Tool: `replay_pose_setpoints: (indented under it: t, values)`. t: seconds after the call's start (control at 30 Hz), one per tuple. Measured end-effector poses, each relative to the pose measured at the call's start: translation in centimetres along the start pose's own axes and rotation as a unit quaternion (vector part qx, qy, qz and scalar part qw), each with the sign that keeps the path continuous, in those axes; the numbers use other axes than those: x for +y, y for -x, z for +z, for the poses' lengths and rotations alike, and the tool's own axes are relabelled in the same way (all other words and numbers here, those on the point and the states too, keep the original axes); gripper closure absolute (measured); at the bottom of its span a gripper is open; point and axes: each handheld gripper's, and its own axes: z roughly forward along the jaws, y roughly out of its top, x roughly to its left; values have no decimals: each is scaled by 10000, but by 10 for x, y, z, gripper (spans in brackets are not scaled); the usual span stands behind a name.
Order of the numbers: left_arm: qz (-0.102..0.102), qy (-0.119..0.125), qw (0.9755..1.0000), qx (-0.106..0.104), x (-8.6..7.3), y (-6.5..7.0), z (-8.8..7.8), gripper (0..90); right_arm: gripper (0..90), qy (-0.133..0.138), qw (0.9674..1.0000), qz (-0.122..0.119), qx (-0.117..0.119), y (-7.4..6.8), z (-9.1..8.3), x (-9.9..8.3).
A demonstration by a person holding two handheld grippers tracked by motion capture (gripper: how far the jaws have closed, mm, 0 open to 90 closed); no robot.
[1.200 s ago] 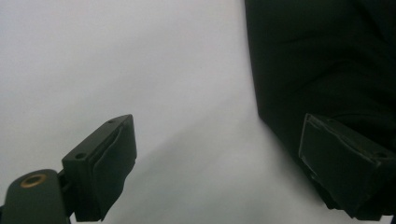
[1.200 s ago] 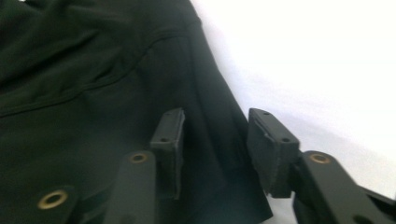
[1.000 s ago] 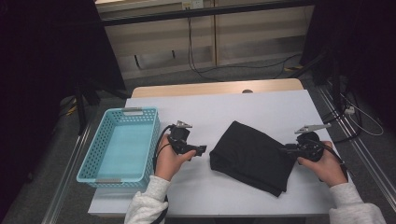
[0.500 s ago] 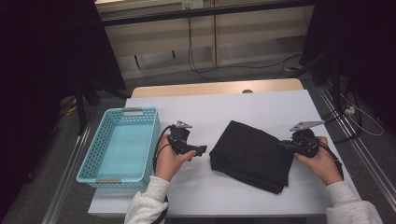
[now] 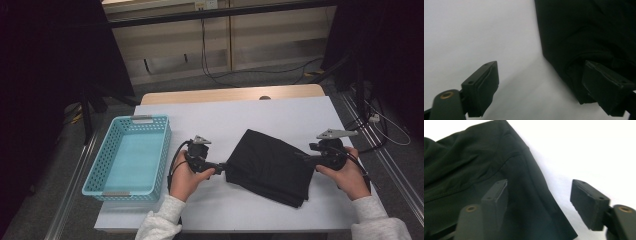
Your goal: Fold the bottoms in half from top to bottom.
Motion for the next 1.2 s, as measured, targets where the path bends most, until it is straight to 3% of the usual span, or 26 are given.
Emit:
replay_pose_setpoints:
  t: [0.17, 0.2, 0.3, 0.43, 0.47, 0.57, 0.6, 0.63, 0.67, 0.73, 0.93, 1.2]
  values:
    - [1, -3, 10000, -71, -4, 11, 12, 250, 232, 41, 10000, 42, -42, -3, 0, 1]
    - [-12, -47, 9999, -117, -5, 11, 14, 307, 232, 29, 10000, 42, -39, -4, 1, 1]
    - [-70, -43, 9999, -110, -7, 14, 18, 369, 225, -11, 10000, 17, -34, -5, 3, 0]
    - [-130, -88, 9999, -59, -8, 17, 21, 379, 225, 10, 10000, -16, 24, -8, 3, -1]
    - [-173, -79, 9998, -90, -8, 17, 21, 420, 225, 28, 10000, -29, 66, -10, 3, 0]
    - [-71, -48, 9999, 73, -10, 22, 21, 493, 220, 18, 10000, -40, 35, -10, 3, 0]
    - [-26, -59, 9999, 98, -10, 24, 21, 554, 219, 17, 10000, -27, 23, -10, 4, 0]
    - [-40, -116, 9999, -16, -9, 24, 21, 554, 219, 17, 10000, -27, 23, -10, 4, 0]
    - [-150, -95, 9998, -132, -10, 27, 23, 684, 219, -3, 10000, -32, -9, -11, 4, -1]
    - [-112, -133, 9998, -104, -10, 28, 22, 690, 219, 13, 10000, -23, -12, -11, 4, -1]
    - [-488, -174, 9984, -237, -9, 28, 23, 846, 208, 85, 9999, -110, 30, -13, 2, 1]
    - [-732, -269, 9966, -270, -5, 18, 18, 874, 191, 144, 9998, -96, -2, -11, -1, 0]
